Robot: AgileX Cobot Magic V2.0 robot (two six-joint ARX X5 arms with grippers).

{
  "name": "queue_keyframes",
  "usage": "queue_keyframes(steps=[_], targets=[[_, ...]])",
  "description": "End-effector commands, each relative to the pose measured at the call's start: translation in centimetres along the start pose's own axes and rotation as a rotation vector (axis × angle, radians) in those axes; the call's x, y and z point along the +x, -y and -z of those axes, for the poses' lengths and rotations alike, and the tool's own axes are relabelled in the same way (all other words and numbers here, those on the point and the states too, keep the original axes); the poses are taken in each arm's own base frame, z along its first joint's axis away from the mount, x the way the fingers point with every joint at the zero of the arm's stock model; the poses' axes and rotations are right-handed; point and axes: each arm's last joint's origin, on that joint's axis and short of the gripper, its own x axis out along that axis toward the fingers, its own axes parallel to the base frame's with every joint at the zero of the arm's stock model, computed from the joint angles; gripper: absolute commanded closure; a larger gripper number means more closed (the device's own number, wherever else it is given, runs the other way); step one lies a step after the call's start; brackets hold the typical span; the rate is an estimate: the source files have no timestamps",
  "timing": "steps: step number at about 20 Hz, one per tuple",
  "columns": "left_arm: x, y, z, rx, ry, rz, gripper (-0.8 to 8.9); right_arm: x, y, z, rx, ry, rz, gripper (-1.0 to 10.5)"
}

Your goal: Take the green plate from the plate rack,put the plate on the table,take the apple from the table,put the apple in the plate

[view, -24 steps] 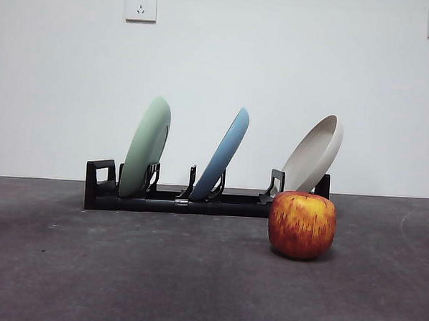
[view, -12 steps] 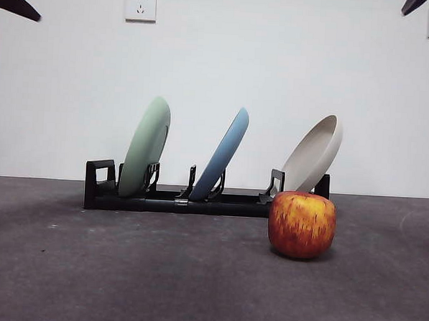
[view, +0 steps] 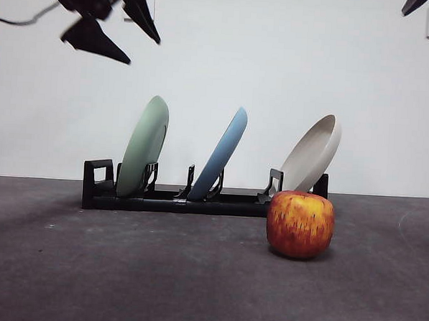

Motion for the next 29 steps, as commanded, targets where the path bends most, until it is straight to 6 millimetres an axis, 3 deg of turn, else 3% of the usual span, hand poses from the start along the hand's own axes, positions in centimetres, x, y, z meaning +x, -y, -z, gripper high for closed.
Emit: queue_keyframes(steps=[1,5,8,12,15,20,24,27,29], targets=[[3.2,-0.8,0.7,0.017,-0.014,-0.018,4.42,0.0,0.0,-0.1,0.003,0.007,-0.002,6.3],[6.5,-1.7,2.0,0.023,-0.042,-0.086,4.42,0.0,0.0,-0.1,0.014,0.007,-0.002,6.3],[7.3,-1.6,2.5,0.04,-0.059,-0.101,4.5,0.0,0.0,-0.1,0.018,0.006,0.0,6.3],[7.4,-1.2,2.5,0.047,-0.057,-0.059,7.33,0.0,0.0,-0.1,0.021,0.007,0.004,6.3],[7.5,-1.1,2.8,0.043,-0.082,-0.062,8.27,0.0,0.0,-0.1,0.029,0.007,0.004,6.3],[7.5,-1.1,2.7,0.045,-0.074,-0.058,8.26,0.0,0.0,-0.1,0.029,0.007,0.004,6.3],[5.5,0.2,1.5,0.066,-0.029,-0.016,8.26,0.0,0.0,-0.1,0.029,0.007,0.004,6.3],[2.0,2.7,-0.1,0.109,0.041,0.059,8.26,0.0,0.0,-0.1,0.028,0.007,0.005,6.3],[-1.3,4.6,-1.3,0.144,0.111,0.073,8.26,0.0,0.0,-0.1,0.029,0.007,0.005,6.3]])
